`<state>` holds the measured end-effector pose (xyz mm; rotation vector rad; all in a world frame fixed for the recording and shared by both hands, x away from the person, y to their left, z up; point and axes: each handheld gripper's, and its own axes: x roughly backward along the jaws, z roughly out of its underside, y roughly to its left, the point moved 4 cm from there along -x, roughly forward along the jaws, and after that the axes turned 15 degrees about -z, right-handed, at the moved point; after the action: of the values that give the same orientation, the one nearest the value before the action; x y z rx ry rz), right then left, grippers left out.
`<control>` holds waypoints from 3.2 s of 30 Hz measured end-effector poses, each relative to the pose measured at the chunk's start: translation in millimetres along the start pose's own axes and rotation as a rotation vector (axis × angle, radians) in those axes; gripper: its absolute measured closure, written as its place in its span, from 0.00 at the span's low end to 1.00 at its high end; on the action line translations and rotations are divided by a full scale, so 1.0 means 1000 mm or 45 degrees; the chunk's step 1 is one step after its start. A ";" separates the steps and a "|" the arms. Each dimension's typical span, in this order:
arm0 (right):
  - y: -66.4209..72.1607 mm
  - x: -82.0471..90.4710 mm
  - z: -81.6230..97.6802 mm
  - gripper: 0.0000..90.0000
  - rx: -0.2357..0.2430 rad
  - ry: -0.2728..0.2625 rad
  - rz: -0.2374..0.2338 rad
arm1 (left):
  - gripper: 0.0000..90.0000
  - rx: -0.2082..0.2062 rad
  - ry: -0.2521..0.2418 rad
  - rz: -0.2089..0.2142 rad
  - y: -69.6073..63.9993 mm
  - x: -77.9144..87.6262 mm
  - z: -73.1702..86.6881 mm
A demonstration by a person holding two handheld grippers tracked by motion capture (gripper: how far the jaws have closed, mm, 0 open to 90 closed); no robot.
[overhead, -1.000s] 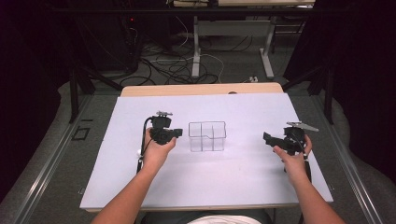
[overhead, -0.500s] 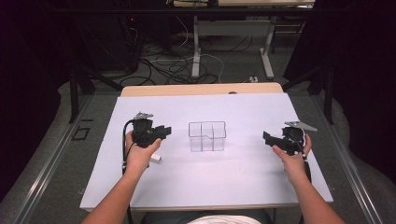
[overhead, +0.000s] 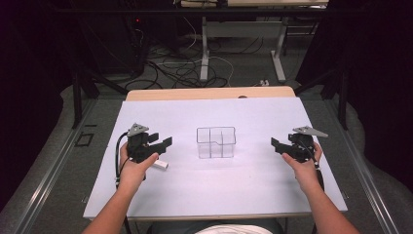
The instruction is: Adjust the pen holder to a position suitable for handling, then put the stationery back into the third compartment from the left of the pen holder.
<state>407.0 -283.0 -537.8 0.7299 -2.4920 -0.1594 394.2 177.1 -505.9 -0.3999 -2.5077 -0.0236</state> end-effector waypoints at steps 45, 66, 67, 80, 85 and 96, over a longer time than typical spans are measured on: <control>0.166 -0.041 -0.019 0.34 0.422 0.193 -0.540 | 0.00 0.110 -0.087 -0.109 0.051 0.003 0.016; 0.244 -0.108 0.014 0.45 0.628 0.403 -0.753 | 0.00 0.095 -0.094 -0.115 0.052 0.006 0.017; 0.244 -0.108 0.014 0.45 0.628 0.403 -0.753 | 0.00 0.094 -0.094 -0.117 0.052 0.006 0.017; 0.263 -0.150 0.024 0.52 0.619 0.355 -0.868 | 0.00 0.105 -0.090 -0.128 0.060 0.006 0.017; 0.272 -0.164 0.029 0.55 0.650 0.339 -0.876 | 0.00 0.103 -0.088 -0.128 0.059 0.005 0.018; 0.281 -0.188 0.037 0.59 0.622 0.366 -0.880 | 0.00 0.105 -0.081 -0.130 0.061 0.005 0.019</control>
<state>389.4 53.5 -584.3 1.6677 -1.9222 0.3030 397.9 238.8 -523.0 -0.2421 -2.5797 0.0528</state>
